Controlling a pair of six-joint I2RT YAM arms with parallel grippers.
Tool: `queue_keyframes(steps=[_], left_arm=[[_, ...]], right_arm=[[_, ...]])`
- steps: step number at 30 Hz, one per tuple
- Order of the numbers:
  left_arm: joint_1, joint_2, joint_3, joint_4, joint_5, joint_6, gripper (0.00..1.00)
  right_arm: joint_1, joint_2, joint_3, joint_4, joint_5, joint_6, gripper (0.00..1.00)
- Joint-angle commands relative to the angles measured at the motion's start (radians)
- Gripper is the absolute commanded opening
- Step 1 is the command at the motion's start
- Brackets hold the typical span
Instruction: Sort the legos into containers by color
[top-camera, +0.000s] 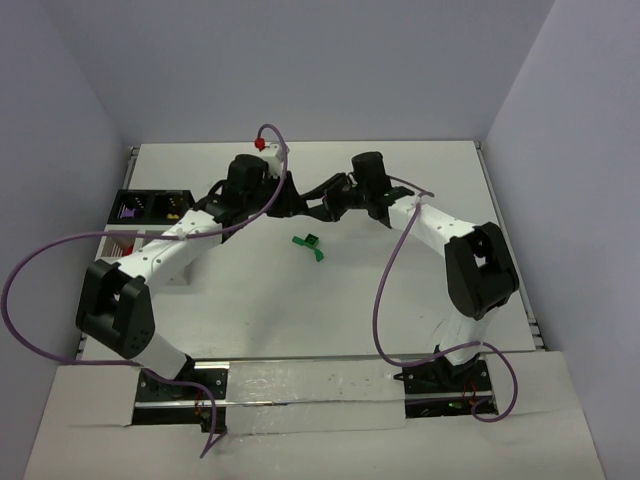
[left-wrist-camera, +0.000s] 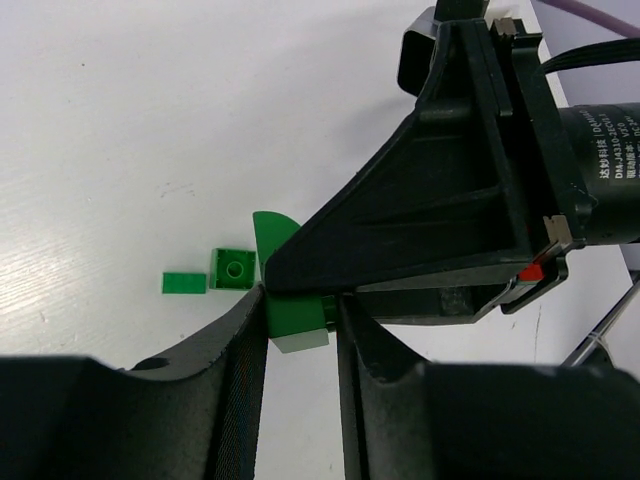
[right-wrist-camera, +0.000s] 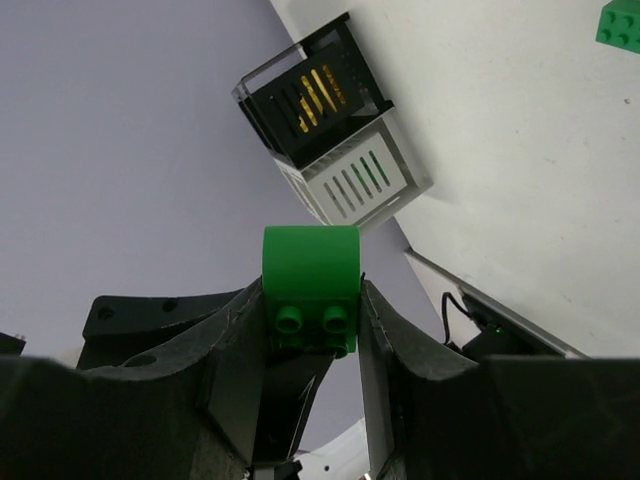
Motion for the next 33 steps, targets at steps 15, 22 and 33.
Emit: queue_keyframes(steps=[15, 22, 33], left_arm=[[0.373, -0.473, -0.04, -0.668, 0.257, 0.683, 0.01], [0.574, -0.466, -0.026, -0.869, 0.218, 0.853, 0.04], [0.886, -0.231, 0.164, -0.96, 0.18, 0.995, 0.09]], right_arm=[[-0.026, -0.032, 0.349, -0.32, 0.109, -0.827, 1.0], [-0.02, 0.017, 0.458, -0.522, 0.147, -1.119, 1.0], [-0.02, -0.026, 0.399, -0.596, 0.155, -1.32, 1.0]])
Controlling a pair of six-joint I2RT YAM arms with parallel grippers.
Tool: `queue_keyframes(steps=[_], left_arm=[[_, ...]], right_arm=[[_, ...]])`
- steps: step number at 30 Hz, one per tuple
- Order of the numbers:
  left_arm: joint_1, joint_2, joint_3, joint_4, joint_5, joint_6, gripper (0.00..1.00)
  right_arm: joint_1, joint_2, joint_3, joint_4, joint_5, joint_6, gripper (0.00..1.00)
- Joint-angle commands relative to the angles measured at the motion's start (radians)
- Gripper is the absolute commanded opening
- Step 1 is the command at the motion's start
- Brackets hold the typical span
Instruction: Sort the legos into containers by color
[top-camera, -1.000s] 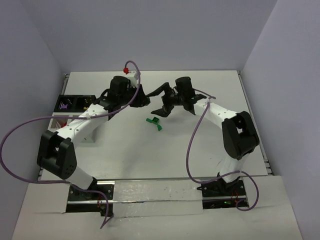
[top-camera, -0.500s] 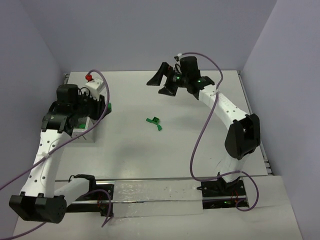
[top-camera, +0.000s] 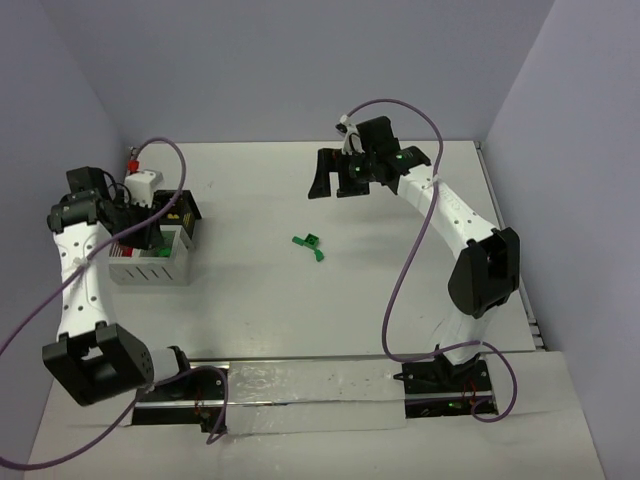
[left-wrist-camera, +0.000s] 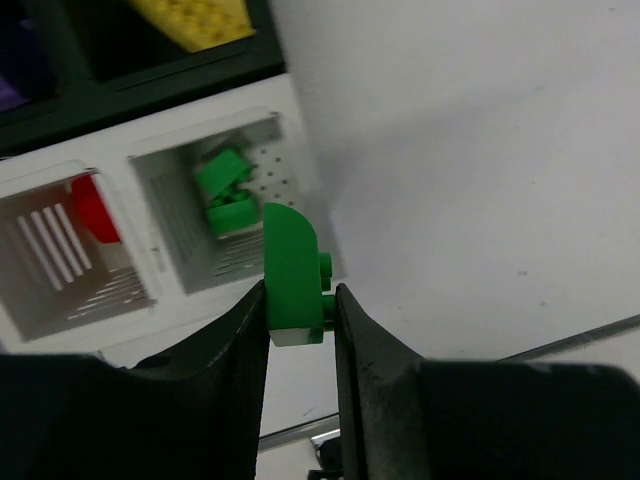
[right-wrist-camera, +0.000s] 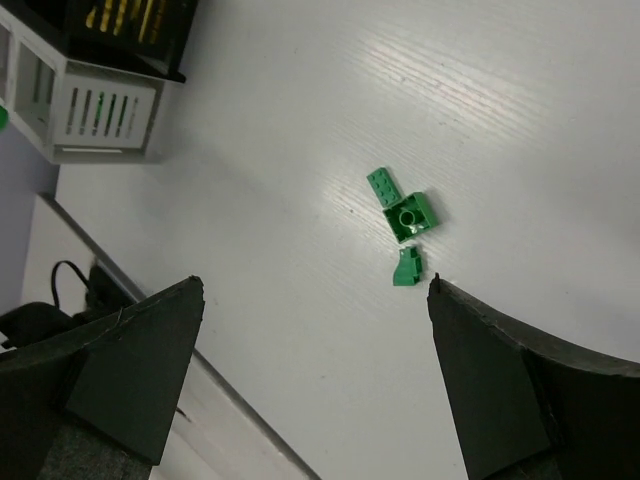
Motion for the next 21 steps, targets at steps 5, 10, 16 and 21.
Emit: queue_keyframes(steps=[5, 10, 16, 21], left_arm=[[0.038, 0.084, 0.077, -0.003, -0.042, 0.067, 0.13], [0.038, 0.116, 0.067, 0.024, -0.054, 0.054, 0.19], [0.039, 0.14, 0.044, 0.076, -0.088, 0.042, 0.32], [0.038, 0.145, 0.07, 0.111, -0.093, 0.039, 0.54]], right_arm=[[0.007, -0.038, -0.027, -0.022, 0.004, -0.106, 1.0], [0.007, -0.04, -0.041, -0.027, -0.023, -0.132, 1.0], [0.007, -0.043, -0.05, -0.027, -0.02, -0.137, 1.0], [0.007, -0.045, -0.057, -0.027, -0.013, -0.141, 1.0]])
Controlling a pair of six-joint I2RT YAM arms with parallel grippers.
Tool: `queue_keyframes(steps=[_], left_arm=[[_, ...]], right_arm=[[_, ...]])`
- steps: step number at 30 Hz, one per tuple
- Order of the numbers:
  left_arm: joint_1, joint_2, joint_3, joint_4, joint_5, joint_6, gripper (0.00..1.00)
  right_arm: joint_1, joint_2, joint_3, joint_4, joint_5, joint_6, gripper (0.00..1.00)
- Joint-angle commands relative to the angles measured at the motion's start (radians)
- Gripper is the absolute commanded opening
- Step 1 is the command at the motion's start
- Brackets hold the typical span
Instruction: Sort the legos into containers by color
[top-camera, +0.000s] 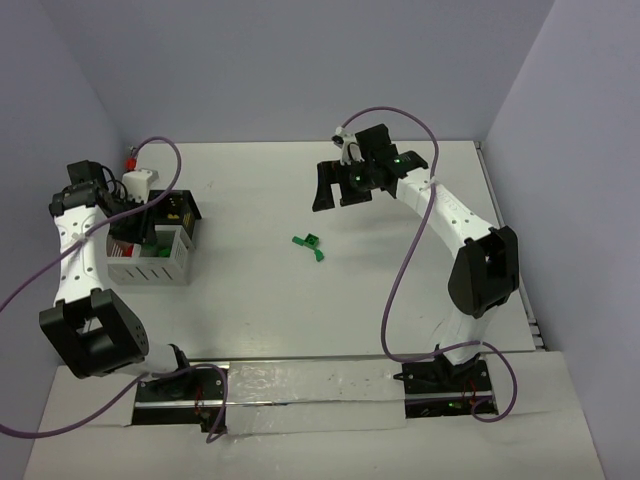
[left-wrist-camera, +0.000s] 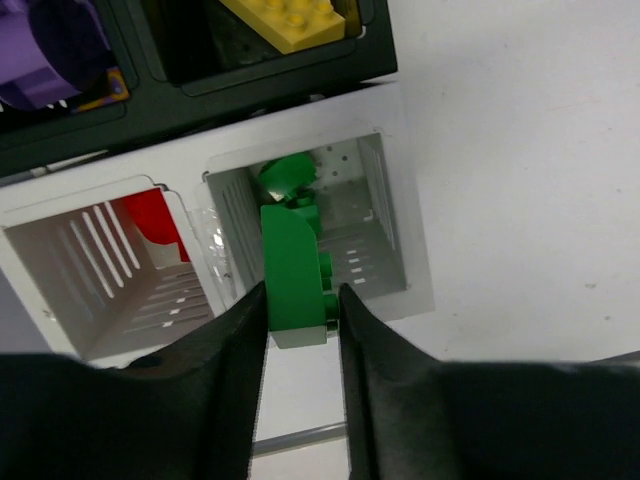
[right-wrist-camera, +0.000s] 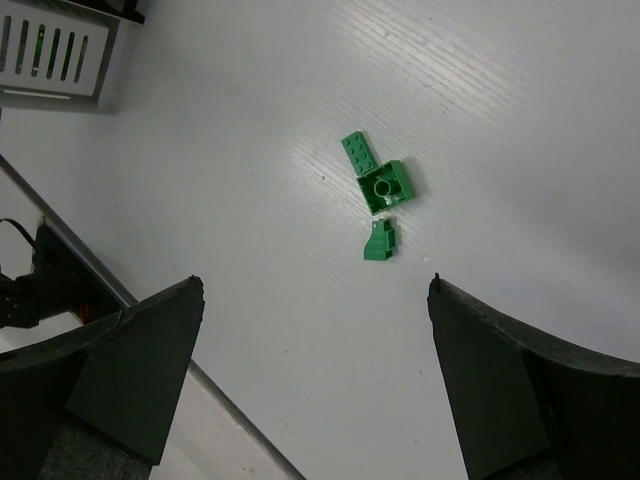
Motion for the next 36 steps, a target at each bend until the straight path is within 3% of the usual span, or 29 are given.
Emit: queue_keyframes(steps=[1, 4, 5, 10, 11, 14, 17, 21, 26, 29, 36], left_arm=[[0.002, -0.006, 0.042, 0.063, 0.004, -0.003, 0.57], [0.004, -0.02, 0.064, 0.079, 0.022, -0.01, 0.63], [0.002, -0.023, 0.07, 0.084, 0.037, -0.012, 0.69], [-0.034, -0.054, 0.137, 0.094, 0.164, -0.035, 0.72], [-0.067, -0.064, 0.131, 0.121, 0.168, -0.061, 0.72], [-0.322, -0.09, 0.053, 0.25, 0.122, -0.166, 0.7], [-0.503, -0.095, -0.045, 0.392, 0.144, -0.224, 0.71], [-0.664, -0.018, -0.117, 0.595, 0.193, -0.273, 0.71], [-0.824, 0.171, -0.007, 0.702, 0.06, -0.396, 0.69], [-0.928, 0.324, 0.073, 0.679, -0.105, -0.486, 0.65], [-1.015, 0.514, 0.203, 0.627, -0.258, -0.716, 0.64]], right_arm=[[0.006, -0.044, -0.005, 0.004, 0.001, -0.02, 1.0], [0.006, -0.042, -0.01, 0.004, 0.01, -0.018, 1.0], [0.008, -0.042, -0.01, 0.004, 0.014, -0.018, 1.0], [0.002, -0.055, -0.018, 0.004, 0.08, -0.027, 1.0], [-0.002, -0.058, -0.024, 0.003, 0.089, -0.027, 1.0], [-0.069, -0.07, -0.074, 0.009, 0.091, -0.031, 1.0], [-0.136, -0.089, -0.127, 0.012, 0.084, -0.038, 1.0], [-0.239, -0.126, -0.194, 0.015, 0.102, -0.056, 1.0], [-0.345, -0.15, -0.229, 0.021, 0.08, -0.031, 1.0], [-0.401, -0.137, -0.214, 0.008, 0.061, -0.021, 1.0], [-0.482, -0.124, -0.223, 0.015, 0.006, -0.005, 1.0]])
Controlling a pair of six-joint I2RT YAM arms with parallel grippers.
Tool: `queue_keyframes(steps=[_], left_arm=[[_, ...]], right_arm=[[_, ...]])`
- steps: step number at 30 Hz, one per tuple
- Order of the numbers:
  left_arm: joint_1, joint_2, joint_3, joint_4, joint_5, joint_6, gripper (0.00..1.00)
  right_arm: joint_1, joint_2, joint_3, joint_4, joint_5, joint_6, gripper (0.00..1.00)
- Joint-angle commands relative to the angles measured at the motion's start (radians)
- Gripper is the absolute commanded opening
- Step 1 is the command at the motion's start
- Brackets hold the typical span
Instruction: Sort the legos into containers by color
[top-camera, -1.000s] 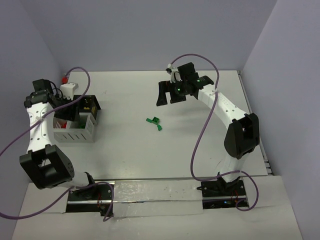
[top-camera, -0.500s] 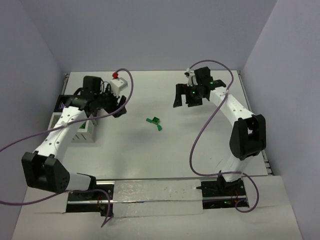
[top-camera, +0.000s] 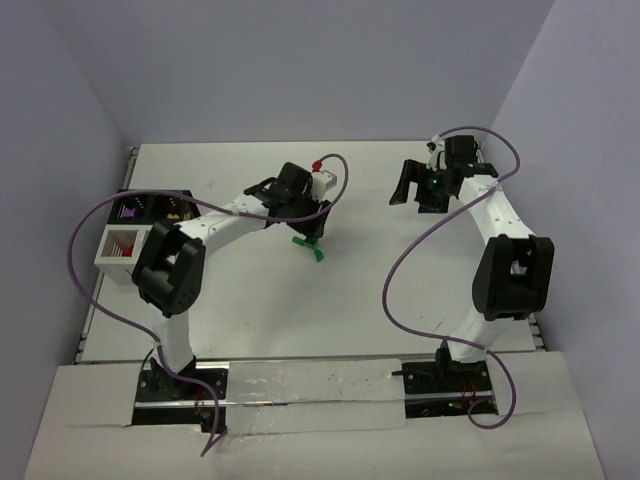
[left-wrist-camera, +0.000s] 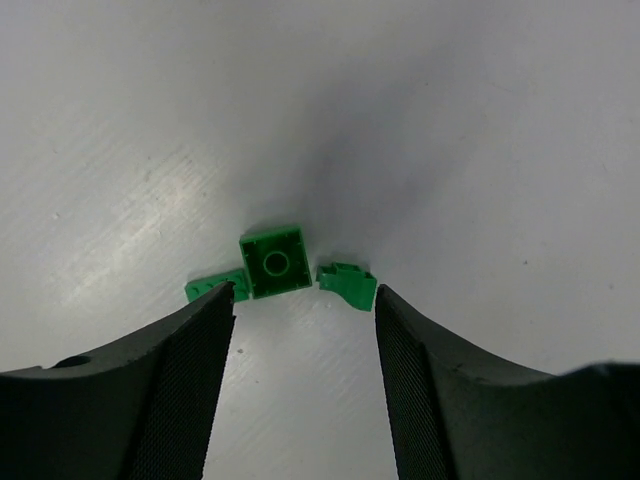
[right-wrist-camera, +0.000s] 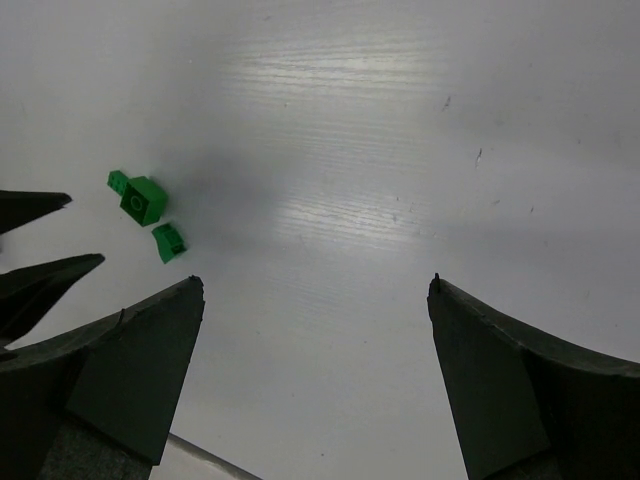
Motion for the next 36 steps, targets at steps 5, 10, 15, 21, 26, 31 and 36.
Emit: queue_keyframes(steps=[5, 10, 15, 21, 26, 31, 36], left_arm=[[-0.065, 0.114, 0.125, -0.025, -0.262, -0.23, 0.6], [-0.066, 0.168, 0.153, -0.04, -0.296, -0.239, 0.6], [-0.066, 0.22, 0.201, -0.061, -0.31, -0.242, 0.6], [-0.068, 0.244, 0.196, -0.065, -0.292, -0.244, 0.58], [-0.069, 0.229, 0.156, -0.057, -0.266, -0.237, 0.57], [-0.081, 0.234, 0.141, -0.066, -0.252, -0.232, 0.55], [-0.083, 0.245, 0.136, -0.077, -0.243, -0.236, 0.52]], right_arm=[[-0.025, -0.037, 0.002, 0.02, -0.05, 0.015, 1.0], [-0.025, -0.046, -0.013, 0.032, -0.059, 0.018, 1.0], [-0.025, -0.044, -0.015, 0.031, -0.065, 0.017, 1.0], [-0.025, -0.038, -0.009, 0.029, -0.065, 0.019, 1.0], [-0.025, -0.035, -0.009, 0.029, -0.065, 0.019, 1.0], [-0.025, -0.026, -0.007, 0.033, -0.067, 0.024, 1.0], [-0.025, -0.027, -0.008, 0.032, -0.064, 0.023, 1.0]])
